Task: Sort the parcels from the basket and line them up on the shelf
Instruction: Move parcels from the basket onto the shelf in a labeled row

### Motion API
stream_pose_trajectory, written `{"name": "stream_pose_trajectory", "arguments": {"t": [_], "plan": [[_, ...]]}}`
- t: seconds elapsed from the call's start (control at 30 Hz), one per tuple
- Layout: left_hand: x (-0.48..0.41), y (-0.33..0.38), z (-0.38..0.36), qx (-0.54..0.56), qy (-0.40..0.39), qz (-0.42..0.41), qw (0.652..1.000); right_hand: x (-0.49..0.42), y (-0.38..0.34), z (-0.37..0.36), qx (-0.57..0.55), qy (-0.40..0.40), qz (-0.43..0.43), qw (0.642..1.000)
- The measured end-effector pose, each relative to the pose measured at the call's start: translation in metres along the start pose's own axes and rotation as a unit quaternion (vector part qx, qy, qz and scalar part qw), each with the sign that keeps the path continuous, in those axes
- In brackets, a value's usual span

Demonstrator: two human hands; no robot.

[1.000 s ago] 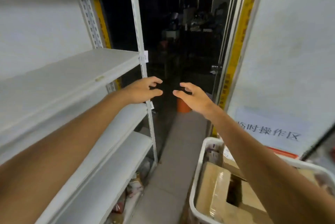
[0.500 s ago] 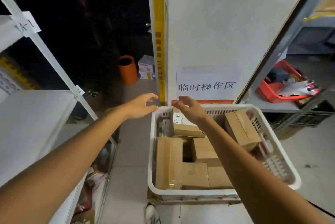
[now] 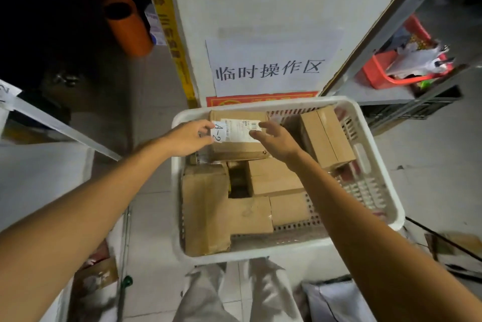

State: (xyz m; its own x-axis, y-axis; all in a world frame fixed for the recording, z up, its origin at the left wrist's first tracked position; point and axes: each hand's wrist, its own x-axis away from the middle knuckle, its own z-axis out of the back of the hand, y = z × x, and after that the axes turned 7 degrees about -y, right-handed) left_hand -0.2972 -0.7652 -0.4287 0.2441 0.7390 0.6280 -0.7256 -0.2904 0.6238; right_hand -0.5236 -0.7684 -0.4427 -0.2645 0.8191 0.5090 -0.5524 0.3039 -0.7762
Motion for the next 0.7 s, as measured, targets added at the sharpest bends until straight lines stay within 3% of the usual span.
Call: {"name": "stream_pose_trajectory", "arguments": {"t": [0.33,0.53,0.7], "plan": [[-0.085,-0.043,-0.044,0.135,0.05,0.091,0.985,-0.091,0.078,0.017,-0.13,-0.019,-0.071,0.989],[-0.108,-0.055,-0.066,0.202,0.086,0.1,0.97,-0.11,0.117,0.003,-0.176,-0.033,-0.113,0.977],[-0.106,-0.061,-0.063,0.314,0.063,0.09,0.943,-0.108,0.128,-0.006,-0.215,-0.02,-0.09,0.972]]}}
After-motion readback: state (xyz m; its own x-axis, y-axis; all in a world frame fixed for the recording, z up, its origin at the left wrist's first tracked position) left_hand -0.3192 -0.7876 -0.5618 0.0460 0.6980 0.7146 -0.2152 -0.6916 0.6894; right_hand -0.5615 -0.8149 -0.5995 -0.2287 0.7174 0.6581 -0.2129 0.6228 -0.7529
